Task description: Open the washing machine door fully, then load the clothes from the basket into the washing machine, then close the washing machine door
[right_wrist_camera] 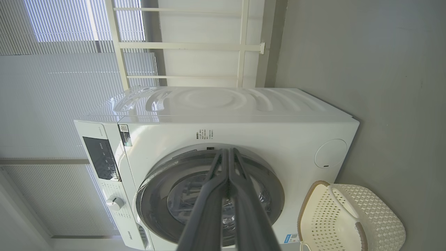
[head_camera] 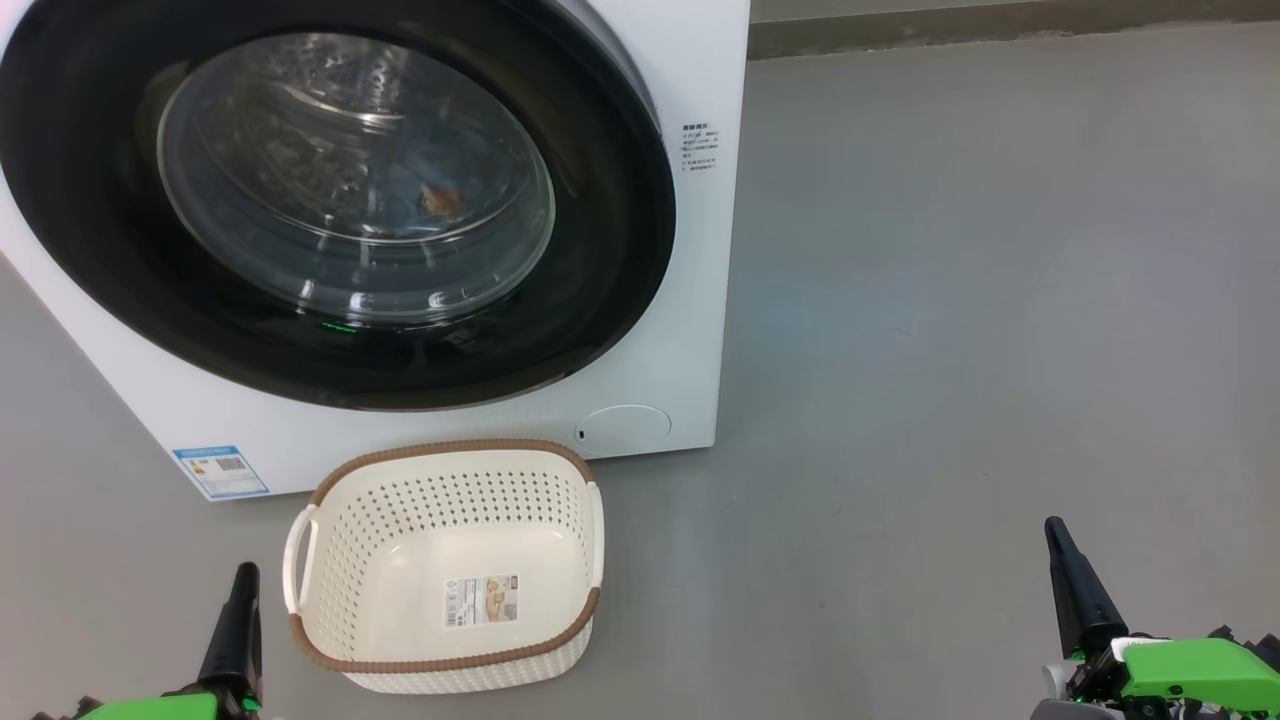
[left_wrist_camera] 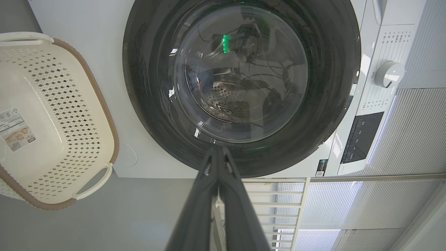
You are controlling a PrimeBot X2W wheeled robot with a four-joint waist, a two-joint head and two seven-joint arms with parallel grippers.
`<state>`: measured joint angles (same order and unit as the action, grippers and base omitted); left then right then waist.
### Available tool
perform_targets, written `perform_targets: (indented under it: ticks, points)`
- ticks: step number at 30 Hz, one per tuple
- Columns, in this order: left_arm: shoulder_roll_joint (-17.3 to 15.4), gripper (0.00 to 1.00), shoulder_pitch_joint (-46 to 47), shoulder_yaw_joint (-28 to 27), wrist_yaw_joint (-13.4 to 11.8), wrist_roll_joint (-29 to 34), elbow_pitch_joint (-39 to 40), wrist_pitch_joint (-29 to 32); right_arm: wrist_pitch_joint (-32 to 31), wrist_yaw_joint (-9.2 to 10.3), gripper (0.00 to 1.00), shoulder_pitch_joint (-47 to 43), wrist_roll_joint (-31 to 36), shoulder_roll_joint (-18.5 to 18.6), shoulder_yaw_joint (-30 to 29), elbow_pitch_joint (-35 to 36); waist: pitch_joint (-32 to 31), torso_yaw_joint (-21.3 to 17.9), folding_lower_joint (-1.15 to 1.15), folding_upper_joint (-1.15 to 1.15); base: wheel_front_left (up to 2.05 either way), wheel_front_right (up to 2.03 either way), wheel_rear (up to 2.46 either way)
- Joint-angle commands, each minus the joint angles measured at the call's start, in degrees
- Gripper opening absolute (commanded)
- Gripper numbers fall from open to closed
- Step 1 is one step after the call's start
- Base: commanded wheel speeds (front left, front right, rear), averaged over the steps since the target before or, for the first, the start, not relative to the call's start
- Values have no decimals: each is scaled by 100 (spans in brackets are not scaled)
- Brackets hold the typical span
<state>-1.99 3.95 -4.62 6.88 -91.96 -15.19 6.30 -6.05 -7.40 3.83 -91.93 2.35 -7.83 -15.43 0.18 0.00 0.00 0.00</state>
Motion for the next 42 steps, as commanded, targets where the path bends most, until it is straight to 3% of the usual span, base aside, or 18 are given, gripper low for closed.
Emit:
perform_targets:
  ticks: [1,42]
  points:
    - [-88,0,225,-192,60,-19,112,20,-46,-9,0,237,-21,53,128,140,0,0,0,0,0,0,0]
    - [-88,0,225,-191,60,-20,113,19,-45,-9,0,236,-23,53,130,140,0,0,0,0,0,0,0]
